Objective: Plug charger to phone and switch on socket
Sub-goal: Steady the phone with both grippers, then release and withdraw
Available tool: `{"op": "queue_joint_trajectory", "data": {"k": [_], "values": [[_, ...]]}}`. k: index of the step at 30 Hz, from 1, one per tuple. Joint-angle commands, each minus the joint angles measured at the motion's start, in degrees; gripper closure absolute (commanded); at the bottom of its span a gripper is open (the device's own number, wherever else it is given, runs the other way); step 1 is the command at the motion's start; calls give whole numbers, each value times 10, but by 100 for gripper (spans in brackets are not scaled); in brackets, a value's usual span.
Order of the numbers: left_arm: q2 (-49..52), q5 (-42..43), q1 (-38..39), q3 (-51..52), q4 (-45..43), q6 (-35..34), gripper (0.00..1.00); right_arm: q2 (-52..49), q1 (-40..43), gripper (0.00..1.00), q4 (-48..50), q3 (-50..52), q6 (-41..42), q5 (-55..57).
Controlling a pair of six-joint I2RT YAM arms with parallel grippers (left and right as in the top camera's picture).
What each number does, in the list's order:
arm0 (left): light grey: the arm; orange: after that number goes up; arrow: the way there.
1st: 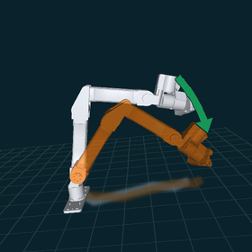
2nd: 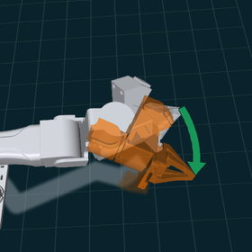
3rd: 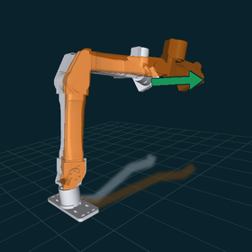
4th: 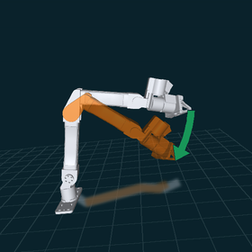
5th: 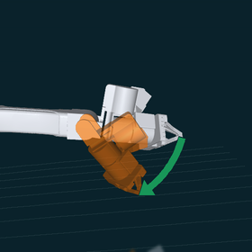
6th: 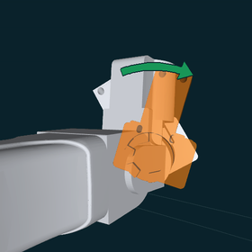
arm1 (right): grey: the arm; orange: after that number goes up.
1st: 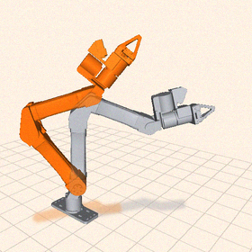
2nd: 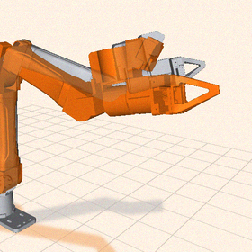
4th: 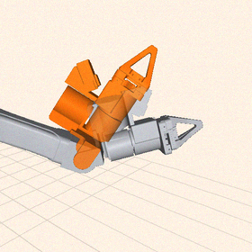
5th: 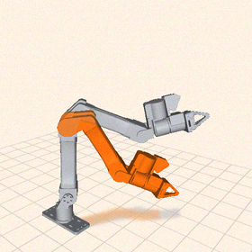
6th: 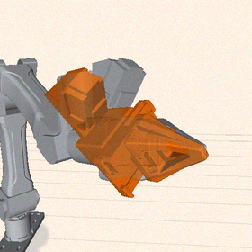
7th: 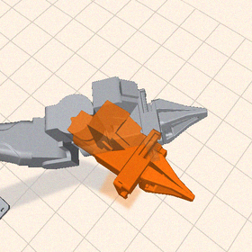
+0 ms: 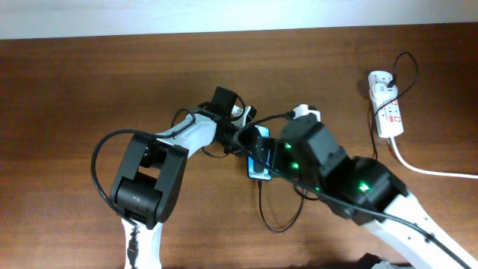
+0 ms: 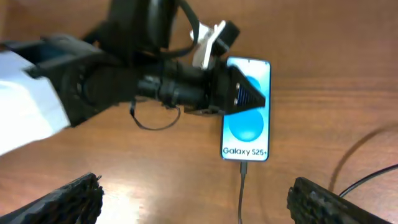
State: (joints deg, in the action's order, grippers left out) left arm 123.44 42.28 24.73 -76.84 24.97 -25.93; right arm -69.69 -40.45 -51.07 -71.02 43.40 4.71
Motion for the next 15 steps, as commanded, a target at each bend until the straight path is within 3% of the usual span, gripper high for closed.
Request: {"op": "queue_joint_trajectory", "data": {"k": [1, 3, 6, 12, 15], "values": [[22, -105, -2, 14, 30, 7, 39, -22, 12, 1, -2, 1, 7, -11], [22, -107, -2, 14, 30, 8, 1, -21, 62, 1, -6, 1, 7, -13], [22, -117, -2, 14, 30, 7, 1, -21, 132, 1, -11, 1, 6, -17], [22, -139, -1, 14, 49, 7, 1, -38, 136, 1, 0, 1, 6, 1], [22, -189, 5, 13, 67, -45, 1, -50, 136, 1, 21, 1, 7, 0]]}}
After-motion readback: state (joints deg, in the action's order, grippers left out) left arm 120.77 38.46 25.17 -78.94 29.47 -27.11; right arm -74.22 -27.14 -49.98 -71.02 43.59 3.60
